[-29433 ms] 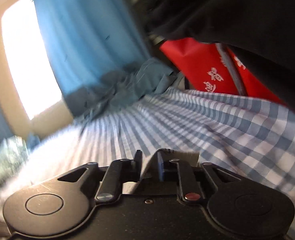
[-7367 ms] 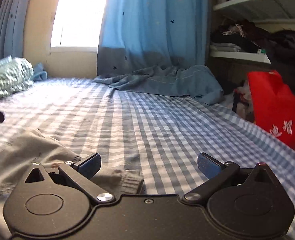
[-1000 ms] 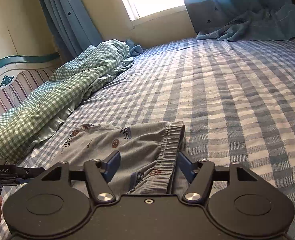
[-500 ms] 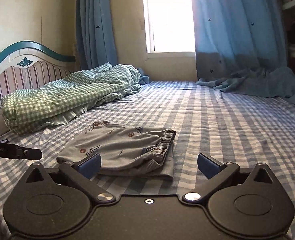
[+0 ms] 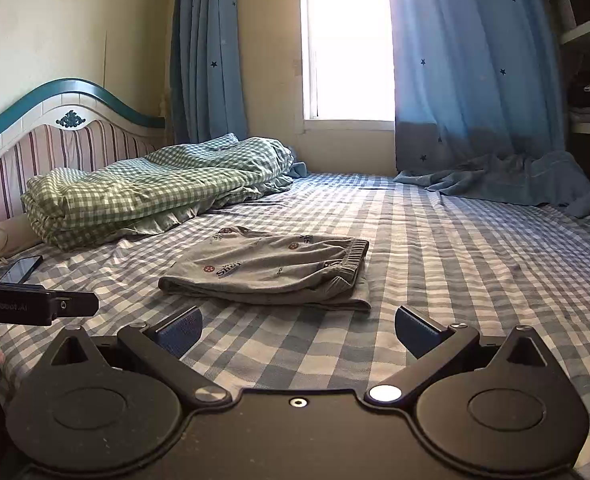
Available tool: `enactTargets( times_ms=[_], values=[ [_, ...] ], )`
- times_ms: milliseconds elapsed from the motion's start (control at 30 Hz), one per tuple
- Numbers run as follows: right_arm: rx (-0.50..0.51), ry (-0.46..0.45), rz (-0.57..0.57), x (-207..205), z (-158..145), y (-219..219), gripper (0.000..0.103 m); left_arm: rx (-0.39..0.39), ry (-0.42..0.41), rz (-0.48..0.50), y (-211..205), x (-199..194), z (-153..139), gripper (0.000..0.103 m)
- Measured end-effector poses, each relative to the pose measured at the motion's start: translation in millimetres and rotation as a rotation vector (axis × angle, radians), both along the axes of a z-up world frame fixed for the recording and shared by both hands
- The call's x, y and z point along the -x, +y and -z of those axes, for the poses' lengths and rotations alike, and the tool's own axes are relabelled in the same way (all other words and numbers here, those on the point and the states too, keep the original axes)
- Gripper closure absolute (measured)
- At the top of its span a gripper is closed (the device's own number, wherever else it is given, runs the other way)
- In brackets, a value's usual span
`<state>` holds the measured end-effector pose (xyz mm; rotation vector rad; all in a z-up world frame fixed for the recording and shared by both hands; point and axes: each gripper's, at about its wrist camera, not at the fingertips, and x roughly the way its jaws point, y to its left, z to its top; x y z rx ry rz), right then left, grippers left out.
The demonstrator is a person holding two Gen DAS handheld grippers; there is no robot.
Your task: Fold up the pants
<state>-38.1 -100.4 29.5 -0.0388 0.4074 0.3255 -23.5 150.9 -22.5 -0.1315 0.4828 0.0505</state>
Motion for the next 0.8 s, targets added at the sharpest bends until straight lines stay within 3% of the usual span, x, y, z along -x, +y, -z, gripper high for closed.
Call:
enactTargets(
  times_ms=[300,800],
  values=[
    [0.016,0.027,0.0,7.1,9.4,3.1,0.001,-0.037,0.004,0.006,-1.7,5.0,7.4,0.0],
    [0.018,0.053,0.01,3.1,14.6,2.3,0.001,-0.027,0.03,0.006,0.4,1.9,15.4,0.0]
  ],
)
